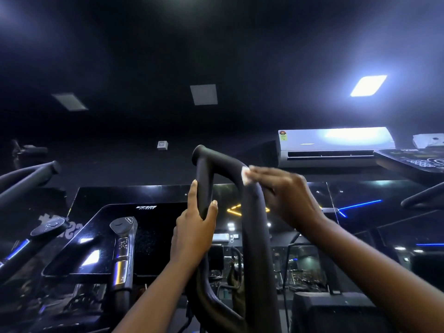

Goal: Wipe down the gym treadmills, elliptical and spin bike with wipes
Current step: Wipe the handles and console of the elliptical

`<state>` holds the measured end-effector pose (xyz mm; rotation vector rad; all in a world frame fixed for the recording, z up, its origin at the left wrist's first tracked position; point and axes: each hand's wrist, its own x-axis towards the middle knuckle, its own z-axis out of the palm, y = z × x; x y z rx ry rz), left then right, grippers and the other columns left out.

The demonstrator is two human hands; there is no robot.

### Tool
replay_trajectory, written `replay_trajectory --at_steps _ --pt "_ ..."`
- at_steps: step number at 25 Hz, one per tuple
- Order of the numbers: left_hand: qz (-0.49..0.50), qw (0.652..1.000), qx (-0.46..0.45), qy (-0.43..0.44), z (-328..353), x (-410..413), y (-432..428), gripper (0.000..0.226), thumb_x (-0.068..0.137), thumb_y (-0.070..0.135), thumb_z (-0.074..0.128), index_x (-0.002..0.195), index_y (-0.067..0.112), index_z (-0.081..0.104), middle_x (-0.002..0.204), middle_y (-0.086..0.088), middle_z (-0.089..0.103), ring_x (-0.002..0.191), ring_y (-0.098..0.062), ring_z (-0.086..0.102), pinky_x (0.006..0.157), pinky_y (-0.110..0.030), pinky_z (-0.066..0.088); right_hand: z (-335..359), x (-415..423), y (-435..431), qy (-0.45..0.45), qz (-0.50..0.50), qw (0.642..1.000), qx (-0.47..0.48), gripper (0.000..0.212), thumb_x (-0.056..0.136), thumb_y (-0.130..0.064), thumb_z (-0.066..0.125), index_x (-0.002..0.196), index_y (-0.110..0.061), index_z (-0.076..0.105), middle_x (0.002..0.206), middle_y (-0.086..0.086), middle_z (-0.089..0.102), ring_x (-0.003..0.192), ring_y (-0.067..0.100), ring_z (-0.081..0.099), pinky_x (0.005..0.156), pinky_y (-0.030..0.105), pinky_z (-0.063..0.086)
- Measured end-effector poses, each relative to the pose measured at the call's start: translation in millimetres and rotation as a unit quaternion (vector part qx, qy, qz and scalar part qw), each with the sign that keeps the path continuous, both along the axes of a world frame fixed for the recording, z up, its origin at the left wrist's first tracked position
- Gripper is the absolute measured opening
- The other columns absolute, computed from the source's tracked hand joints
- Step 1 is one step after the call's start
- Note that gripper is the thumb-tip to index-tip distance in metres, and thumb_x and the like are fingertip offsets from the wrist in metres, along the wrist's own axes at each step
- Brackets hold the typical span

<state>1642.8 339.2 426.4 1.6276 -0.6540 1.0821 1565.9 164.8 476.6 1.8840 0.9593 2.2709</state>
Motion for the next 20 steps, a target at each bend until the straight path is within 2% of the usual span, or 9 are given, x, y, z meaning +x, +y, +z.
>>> replay_trajectory --at_steps 2,4,5,7,10,13,17,20 --pt "-0.010 1.000 0.001 -0.006 -0.2 -0.7 -0.3 0.065 0.092 0.053 0.041 0.140 0.058 -0.002 0.091 -0.005 0.058 0.072 -0.025 0.064 0.073 -0.047 0.056 43.5 -4.6 18.2 0.044 -0.014 0.999 -0.006 0.019 0.087 -0.014 0.064 0.104 -0.015 0.072 0.113 0.001 0.068 0.107 0.011 0.061 0.094 0.022 0.045" --pt "-0.009 1.000 0.002 -0.004 0.0 -0.8 -0.2 0.065 0.092 0.052 0.041 0.140 0.059 -0.002 0.091 -0.007 0.059 0.070 -0.025 0.063 0.072 -0.047 0.057 76.1 0.8 34.9 0.103 -0.117 0.986 -0.054 0.023 0.090 -0.010 0.056 0.108 -0.014 0.070 0.117 0.002 0.066 0.112 0.016 0.059 0.094 0.033 0.046" --pt "-0.009 1.000 0.002 -0.002 0.4 -1.0 -0.4 0.065 0.092 0.052 0.042 0.140 0.059 -0.003 0.091 -0.008 0.059 0.070 -0.025 0.063 0.072 -0.047 0.057 82.4 5.4 37.8 0.116 -0.169 0.975 -0.080 0.027 0.089 -0.006 0.053 0.110 -0.014 0.069 0.118 0.004 0.064 0.113 0.020 0.058 0.093 0.037 0.046" --pt "-0.008 1.000 0.004 -0.004 0.7 -1.4 -0.3 0.066 0.092 0.052 0.042 0.140 0.058 -0.002 0.090 -0.009 0.058 0.070 -0.024 0.062 0.071 -0.047 0.057 75.2 9.8 31.4 0.110 -0.191 0.971 -0.096 0.027 0.086 -0.004 0.052 0.105 -0.014 0.070 0.113 0.008 0.066 0.107 0.027 0.061 0.087 0.040 0.049" --pt "0.001 1.000 0.011 -0.009 0.6 -1.7 0.1 0.067 0.091 0.053 0.041 0.142 0.056 -0.002 0.093 -0.008 0.059 0.073 -0.025 0.064 0.072 -0.047 0.057 35.2 4.6 14.1 0.072 -0.178 0.976 -0.101 0.023 0.080 -0.001 0.049 0.090 -0.013 0.066 0.098 0.004 0.067 0.089 0.025 0.065 0.069 0.039 0.054" --pt "0.022 1.000 0.020 0.003 1.1 -1.3 0.3 0.066 0.090 0.057 0.038 0.140 0.057 -0.005 0.103 -0.011 0.058 0.083 -0.029 0.064 0.078 -0.048 0.055 -9.8 -10.5 7.2 0.041 -0.211 0.970 -0.116 0.030 0.079 -0.004 0.045 0.100 -0.010 0.066 0.100 0.004 0.068 0.090 0.022 0.066 0.058 0.034 0.057" --pt "0.032 0.999 0.017 0.010 0.0 -4.4 -0.4 0.065 0.091 0.058 0.036 0.140 0.058 -0.006 0.107 -0.013 0.058 0.086 -0.029 0.063 0.080 -0.048 0.054 -46.1 -26.3 7.3 0.009 -0.255 0.948 -0.191 0.048 0.078 -0.012 0.032 0.106 -0.008 0.070 0.102 0.004 0.070 0.095 0.016 0.067 0.060 0.022 0.057" --pt "0.027 1.000 0.009 0.002 -0.6 -3.9 -0.3 0.065 0.091 0.056 0.038 0.140 0.058 -0.004 0.102 -0.013 0.059 0.083 -0.029 0.063 0.079 -0.049 0.054 1.9 -21.1 26.2 0.021 -0.260 0.941 -0.214 0.045 0.085 -0.016 0.027 0.105 -0.007 0.067 0.100 0.005 0.067 0.095 0.021 0.065 0.058 0.032 0.057"
